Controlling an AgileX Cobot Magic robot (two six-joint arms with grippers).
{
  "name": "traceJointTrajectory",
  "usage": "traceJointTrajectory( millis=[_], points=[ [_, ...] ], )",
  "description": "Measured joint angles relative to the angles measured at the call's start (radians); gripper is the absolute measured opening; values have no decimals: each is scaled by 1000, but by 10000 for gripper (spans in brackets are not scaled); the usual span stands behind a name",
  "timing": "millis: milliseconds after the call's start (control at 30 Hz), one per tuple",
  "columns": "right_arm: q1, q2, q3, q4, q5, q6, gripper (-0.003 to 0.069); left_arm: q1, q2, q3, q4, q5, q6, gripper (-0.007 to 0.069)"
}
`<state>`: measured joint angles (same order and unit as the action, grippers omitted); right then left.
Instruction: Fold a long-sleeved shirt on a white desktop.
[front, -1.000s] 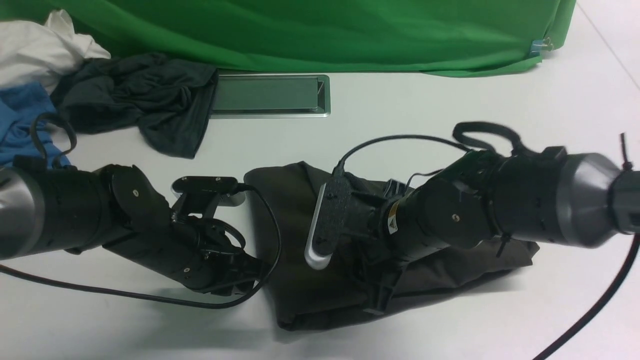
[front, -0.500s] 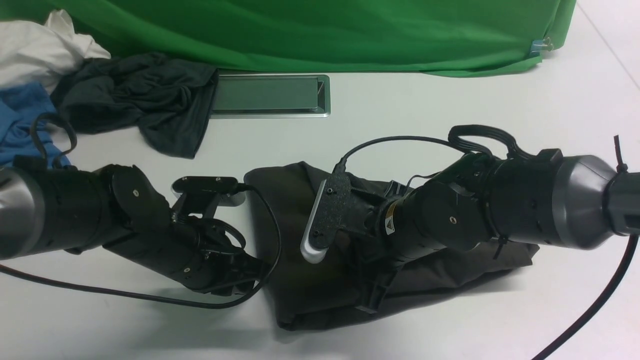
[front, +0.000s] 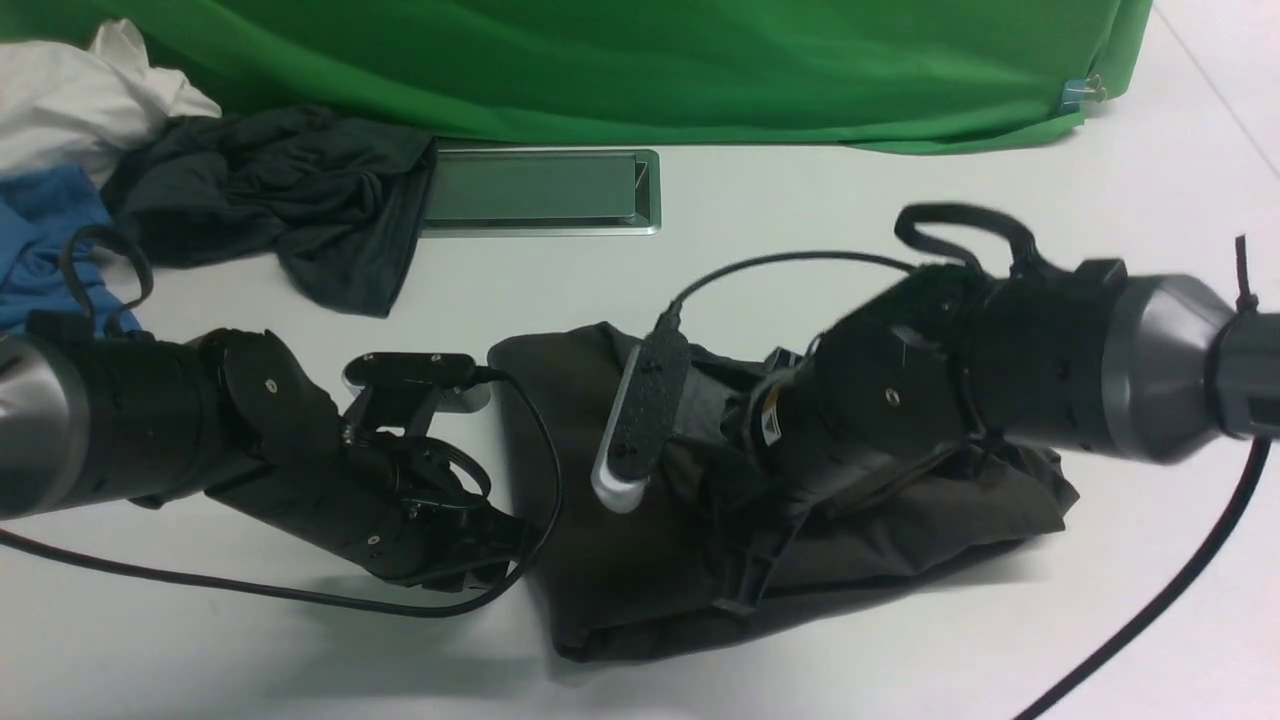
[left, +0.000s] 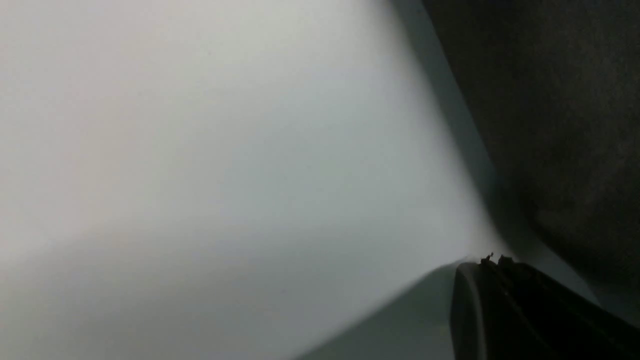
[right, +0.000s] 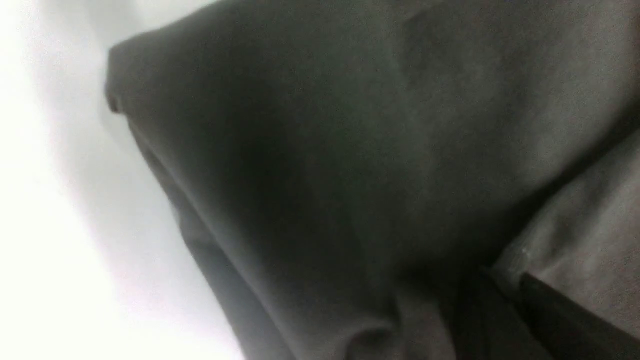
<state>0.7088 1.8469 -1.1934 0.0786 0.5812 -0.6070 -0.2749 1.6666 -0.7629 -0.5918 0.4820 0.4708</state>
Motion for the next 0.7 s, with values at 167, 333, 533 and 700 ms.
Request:
traceJointTrajectory(
  millis=[167,333,533,700],
  points=[
    [-52,0,-38,0,20,-13,48,0,0,0,0,0,0,20],
    [-127,0,-39,0,32,-30,48,0,0,0,0,0,2,20],
    [-227,0,-66,0,37,-64,48,0,0,0,0,0,1,20],
    [-260,0,-127,-5,-8,-160,48,0,0,0,0,0,1,20]
  ],
)
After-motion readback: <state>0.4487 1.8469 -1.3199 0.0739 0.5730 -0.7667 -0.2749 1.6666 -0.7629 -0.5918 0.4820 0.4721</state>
